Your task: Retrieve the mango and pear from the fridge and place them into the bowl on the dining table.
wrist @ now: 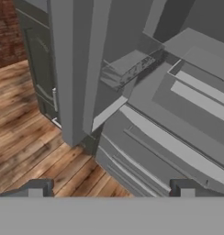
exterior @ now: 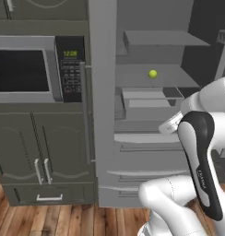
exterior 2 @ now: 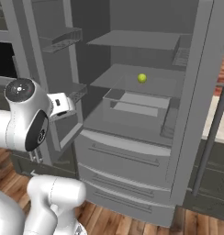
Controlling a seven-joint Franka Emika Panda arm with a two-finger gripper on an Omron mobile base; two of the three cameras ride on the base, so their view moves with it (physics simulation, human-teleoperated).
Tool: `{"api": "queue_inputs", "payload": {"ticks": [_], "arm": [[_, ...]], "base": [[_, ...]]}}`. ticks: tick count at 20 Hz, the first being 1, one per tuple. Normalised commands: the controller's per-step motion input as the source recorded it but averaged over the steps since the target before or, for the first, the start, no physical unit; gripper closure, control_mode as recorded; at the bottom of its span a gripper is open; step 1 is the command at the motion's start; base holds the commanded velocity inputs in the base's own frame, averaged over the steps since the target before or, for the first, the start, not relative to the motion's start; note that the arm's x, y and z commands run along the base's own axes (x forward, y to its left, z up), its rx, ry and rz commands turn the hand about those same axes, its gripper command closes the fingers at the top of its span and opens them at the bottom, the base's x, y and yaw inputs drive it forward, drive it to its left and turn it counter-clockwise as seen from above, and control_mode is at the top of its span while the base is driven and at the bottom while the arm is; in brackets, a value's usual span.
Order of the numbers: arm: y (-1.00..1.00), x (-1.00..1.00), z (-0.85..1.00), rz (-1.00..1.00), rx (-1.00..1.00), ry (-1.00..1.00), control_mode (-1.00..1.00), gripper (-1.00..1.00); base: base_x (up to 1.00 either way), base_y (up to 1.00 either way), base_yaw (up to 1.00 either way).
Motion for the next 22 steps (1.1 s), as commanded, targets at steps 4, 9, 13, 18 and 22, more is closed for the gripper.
{"api": "queue_inputs", "payload": {"ticks": [4, 9, 13, 18, 22], "arm": [[0.00, 0.00, 0.00, 0.00, 0.00, 0.00, 1.00, -1.00], [0.00, 0.00, 0.00, 0.00, 0.00, 0.00, 1.00, -1.00], [0.00, 0.00, 0.00, 0.00, 0.00, 0.00, 1.00, -1.00], [0.00, 0.00, 0.00, 0.00, 0.00, 0.00, 1.00, -1.00], [0.00, 0.00, 0.00, 0.00, 0.00, 0.00, 1.00, -1.00]], "base": [[0.00, 0.00, -0.30], [0.04, 0.00, -0.36], [0.10, 0.00, -0.34], [0.08, 0.00, -0.26], [0.37, 0.00, -0.15]]}}
